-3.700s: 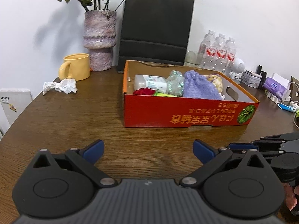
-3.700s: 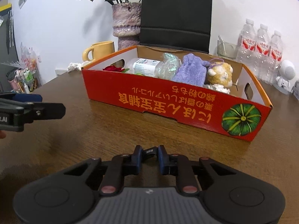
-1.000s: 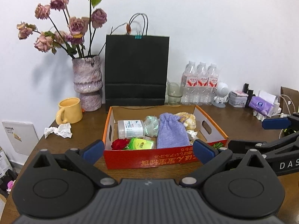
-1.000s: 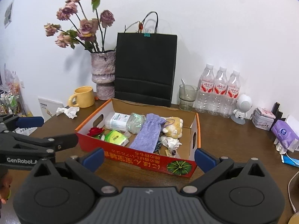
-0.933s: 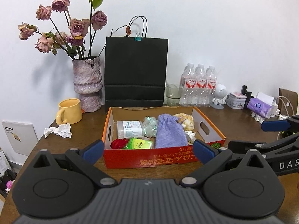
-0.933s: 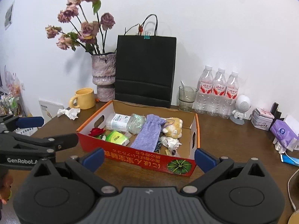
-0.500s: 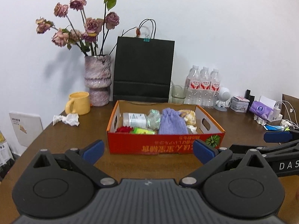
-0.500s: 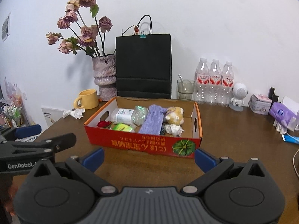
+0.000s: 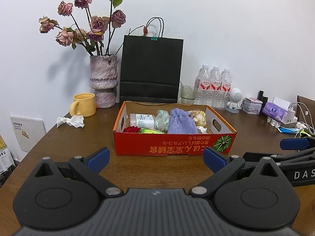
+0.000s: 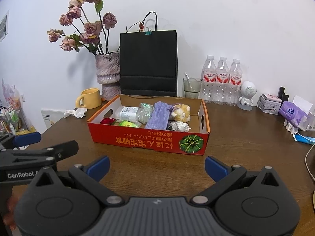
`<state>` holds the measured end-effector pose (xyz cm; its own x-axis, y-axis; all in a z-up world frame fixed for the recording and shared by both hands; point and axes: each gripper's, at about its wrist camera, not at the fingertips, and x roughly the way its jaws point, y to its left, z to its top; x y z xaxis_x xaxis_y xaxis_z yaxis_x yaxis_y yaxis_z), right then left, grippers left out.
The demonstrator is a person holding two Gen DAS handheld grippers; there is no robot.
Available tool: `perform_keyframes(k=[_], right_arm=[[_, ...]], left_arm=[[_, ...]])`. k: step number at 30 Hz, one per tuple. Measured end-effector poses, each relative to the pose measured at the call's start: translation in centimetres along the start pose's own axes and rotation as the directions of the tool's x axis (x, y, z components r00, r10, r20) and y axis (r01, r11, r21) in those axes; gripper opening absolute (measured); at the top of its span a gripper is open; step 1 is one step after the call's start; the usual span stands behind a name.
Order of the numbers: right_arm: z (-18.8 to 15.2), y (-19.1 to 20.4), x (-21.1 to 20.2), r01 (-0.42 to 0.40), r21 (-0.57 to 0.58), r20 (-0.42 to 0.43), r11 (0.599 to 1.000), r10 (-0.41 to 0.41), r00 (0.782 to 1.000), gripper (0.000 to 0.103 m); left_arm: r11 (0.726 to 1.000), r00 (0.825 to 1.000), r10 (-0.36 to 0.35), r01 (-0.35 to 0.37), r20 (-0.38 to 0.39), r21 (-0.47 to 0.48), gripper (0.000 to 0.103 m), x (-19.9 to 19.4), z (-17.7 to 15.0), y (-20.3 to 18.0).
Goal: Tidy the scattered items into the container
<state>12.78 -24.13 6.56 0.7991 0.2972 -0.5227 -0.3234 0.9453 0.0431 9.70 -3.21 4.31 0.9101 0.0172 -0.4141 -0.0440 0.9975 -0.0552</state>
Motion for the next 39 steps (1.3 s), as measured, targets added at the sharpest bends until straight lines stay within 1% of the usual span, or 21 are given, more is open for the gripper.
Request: perform_keyframes(k=[9,25,39], right_arm=[[0.2,-0.1,0.4,0.005,0.013,-0.011,1.0,-0.005,1.0,0.103],[0.0,-0.4,1.3,0.009,0.021,-0.033,1.0,-0.008,0.999,0.103],[-0.3,-0.7,1.7,0.007,0.029,-0.042,1.0,-0.005,0.999,0.103]], left_arm=[[1.0,1.0,0.01,-0.01,0.0,0.015,0.103,0.5,0.4,-0.2],[1.0,0.999,0.004,-0.004,-0.034,0.012,0.103,1.5,0.0,-0.2],[1.0,0.999,0.005,-0.005,-0.041,0.013,0.103,1.7,0.0,-0.3]])
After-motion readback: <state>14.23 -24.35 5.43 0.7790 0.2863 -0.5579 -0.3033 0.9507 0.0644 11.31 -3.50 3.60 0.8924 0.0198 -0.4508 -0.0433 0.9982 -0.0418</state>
